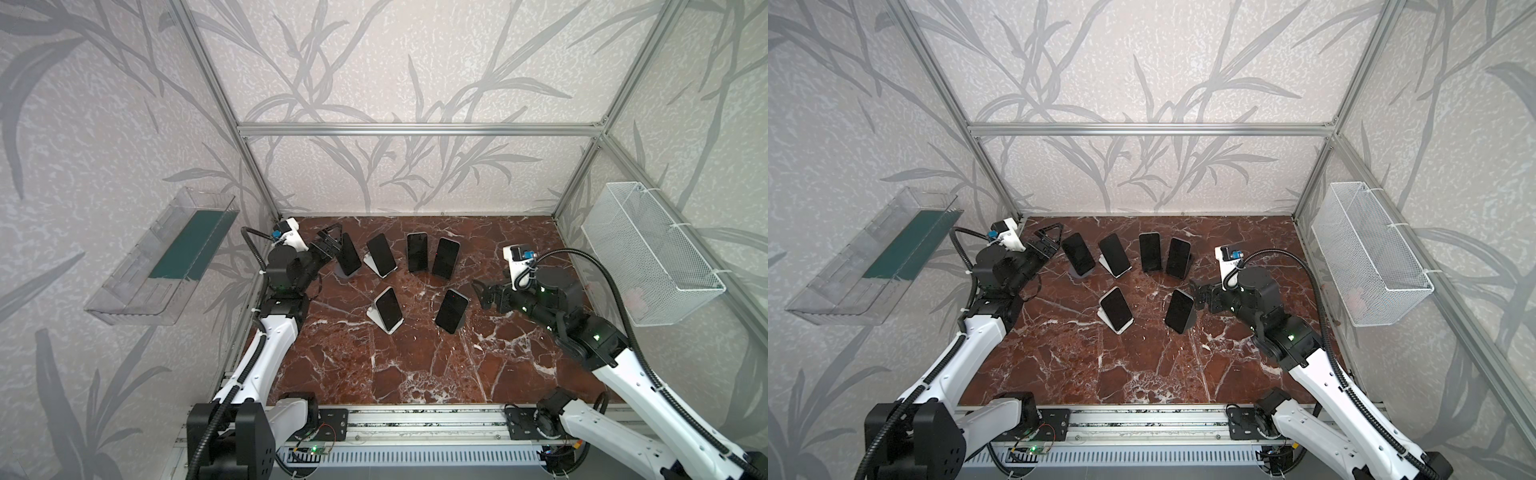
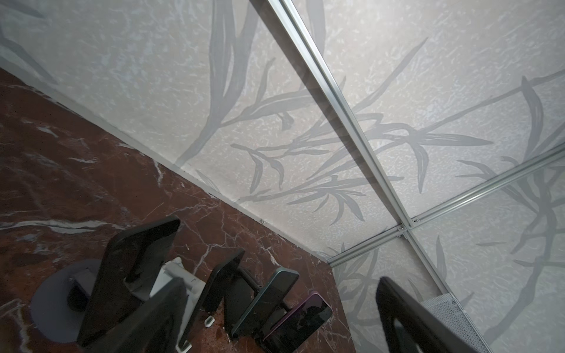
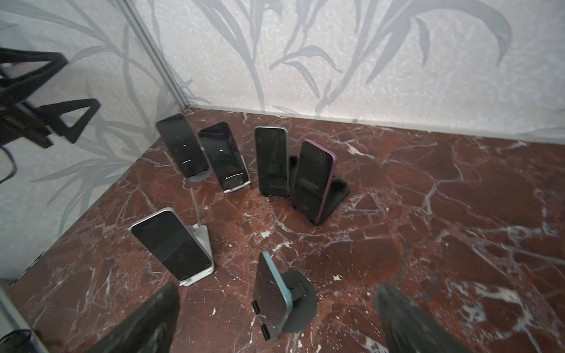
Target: Remove the phone from the phone stand
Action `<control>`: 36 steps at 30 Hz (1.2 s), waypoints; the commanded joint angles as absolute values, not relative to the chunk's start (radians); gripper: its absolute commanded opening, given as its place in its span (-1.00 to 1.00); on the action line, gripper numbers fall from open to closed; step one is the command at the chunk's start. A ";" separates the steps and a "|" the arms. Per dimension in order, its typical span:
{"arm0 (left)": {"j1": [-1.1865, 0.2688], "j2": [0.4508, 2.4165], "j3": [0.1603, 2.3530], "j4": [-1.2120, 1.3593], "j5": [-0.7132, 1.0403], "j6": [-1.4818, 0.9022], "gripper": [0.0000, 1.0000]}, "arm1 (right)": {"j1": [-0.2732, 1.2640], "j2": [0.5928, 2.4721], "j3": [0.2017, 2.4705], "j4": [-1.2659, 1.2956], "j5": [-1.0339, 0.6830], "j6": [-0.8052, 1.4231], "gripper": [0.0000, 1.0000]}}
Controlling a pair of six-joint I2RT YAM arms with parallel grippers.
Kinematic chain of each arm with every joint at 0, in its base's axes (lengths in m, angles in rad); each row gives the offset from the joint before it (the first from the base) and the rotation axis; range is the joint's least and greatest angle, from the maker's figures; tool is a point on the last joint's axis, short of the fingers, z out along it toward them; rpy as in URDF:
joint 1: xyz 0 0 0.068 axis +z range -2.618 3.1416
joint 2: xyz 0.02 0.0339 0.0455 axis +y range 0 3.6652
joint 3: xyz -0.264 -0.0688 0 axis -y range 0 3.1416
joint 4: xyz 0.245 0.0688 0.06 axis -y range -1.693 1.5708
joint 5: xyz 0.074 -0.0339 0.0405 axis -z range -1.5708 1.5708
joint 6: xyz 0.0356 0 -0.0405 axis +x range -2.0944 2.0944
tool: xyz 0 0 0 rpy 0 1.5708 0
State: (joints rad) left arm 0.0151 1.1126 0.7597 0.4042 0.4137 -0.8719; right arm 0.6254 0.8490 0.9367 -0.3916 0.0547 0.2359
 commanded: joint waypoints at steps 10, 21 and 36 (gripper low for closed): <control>-0.035 1.131 0.791 0.537 0.522 -0.939 0.92 | 0.885 1.154 1.029 -0.173 0.058 0.142 0.98; -0.061 1.211 0.796 0.550 0.548 -1.028 0.98 | 0.901 1.359 1.080 -0.025 0.015 0.274 0.98; -0.097 1.270 0.893 0.259 0.540 -0.971 0.98 | 0.951 1.535 1.117 0.069 0.010 0.166 0.98</control>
State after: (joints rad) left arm -0.0921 1.2671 0.8581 0.3351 0.5484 -1.0126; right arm 0.9283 1.5059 1.0874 0.0090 0.0204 0.2382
